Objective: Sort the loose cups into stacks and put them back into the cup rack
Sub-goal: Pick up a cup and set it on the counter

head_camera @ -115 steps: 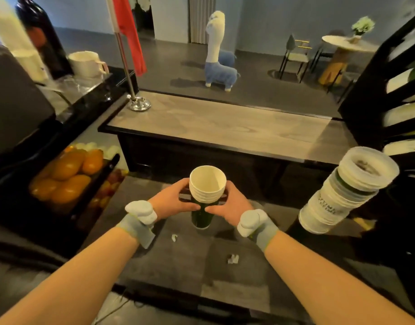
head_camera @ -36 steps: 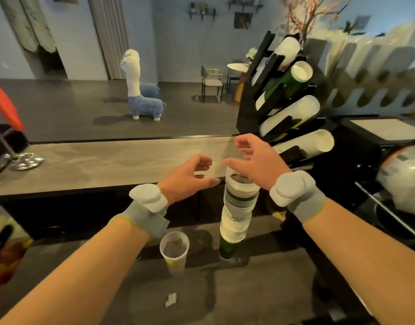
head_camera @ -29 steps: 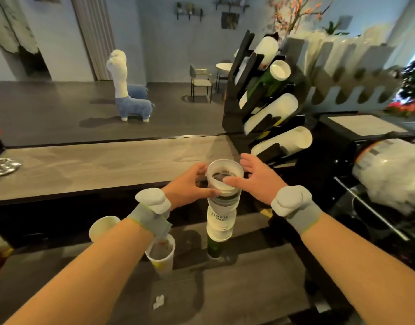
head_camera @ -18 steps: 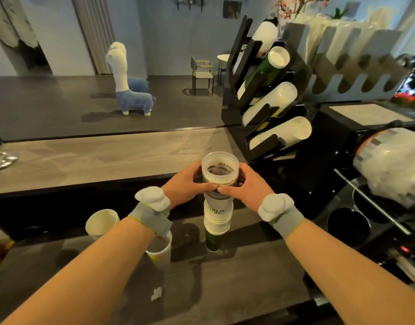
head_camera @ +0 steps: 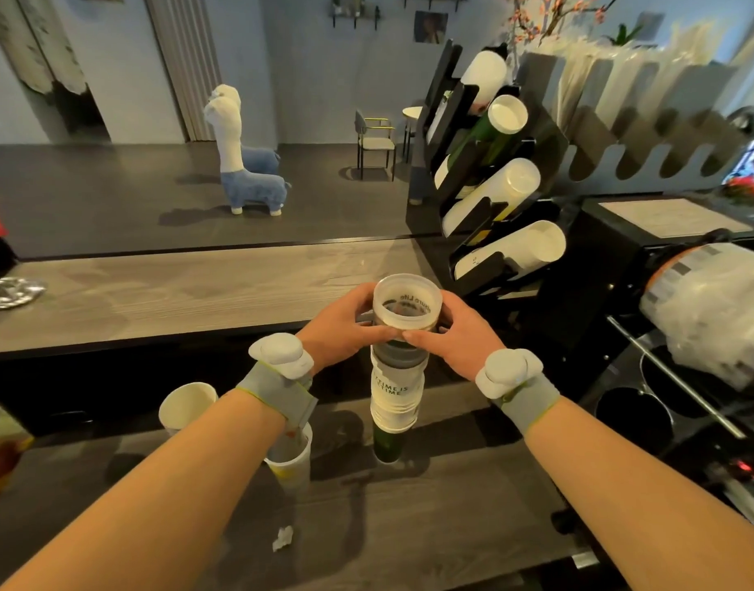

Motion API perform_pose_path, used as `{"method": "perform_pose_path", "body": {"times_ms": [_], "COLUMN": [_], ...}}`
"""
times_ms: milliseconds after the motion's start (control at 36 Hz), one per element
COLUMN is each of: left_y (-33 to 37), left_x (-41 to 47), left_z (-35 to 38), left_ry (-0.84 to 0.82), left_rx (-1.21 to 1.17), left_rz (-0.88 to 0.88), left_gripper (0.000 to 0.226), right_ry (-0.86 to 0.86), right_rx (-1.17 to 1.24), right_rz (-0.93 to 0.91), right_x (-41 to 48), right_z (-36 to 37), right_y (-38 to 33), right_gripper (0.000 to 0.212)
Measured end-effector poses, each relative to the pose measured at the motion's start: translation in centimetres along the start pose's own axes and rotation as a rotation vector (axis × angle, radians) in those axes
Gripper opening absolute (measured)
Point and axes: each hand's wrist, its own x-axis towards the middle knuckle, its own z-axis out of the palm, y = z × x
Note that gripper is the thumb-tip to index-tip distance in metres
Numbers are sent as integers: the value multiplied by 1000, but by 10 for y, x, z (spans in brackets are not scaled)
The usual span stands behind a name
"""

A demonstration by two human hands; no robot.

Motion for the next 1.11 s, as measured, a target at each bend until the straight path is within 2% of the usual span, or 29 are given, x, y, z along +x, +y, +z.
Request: {"method": "perform_pose_path", "body": {"times_ms": [361, 667, 861, 972, 1111], "left_y": [18, 26, 38, 49, 66], "left_x": [4, 0, -4, -4, -10], "left_z": [-2, -8, -14, -26, -47], "left_ry": [23, 21, 22, 29, 91], "left_rx": [-58, -120, -163, -176, -190], "left_rz": [61, 38, 91, 140, 228], "left_gripper": [71, 78, 84, 74, 75], "right_ry": [22, -7, 20, 32, 53], "right_rx": [33, 116, 139, 167, 188], "right_rz": [-43, -40, -65, -110, -214], "right_x": [5, 7, 11, 14, 16], "right_z": [-13, -16, -21, -27, -37], "right_y": [-8, -14, -24, -41, -77], "right_gripper": [71, 67, 67, 65, 61]}}
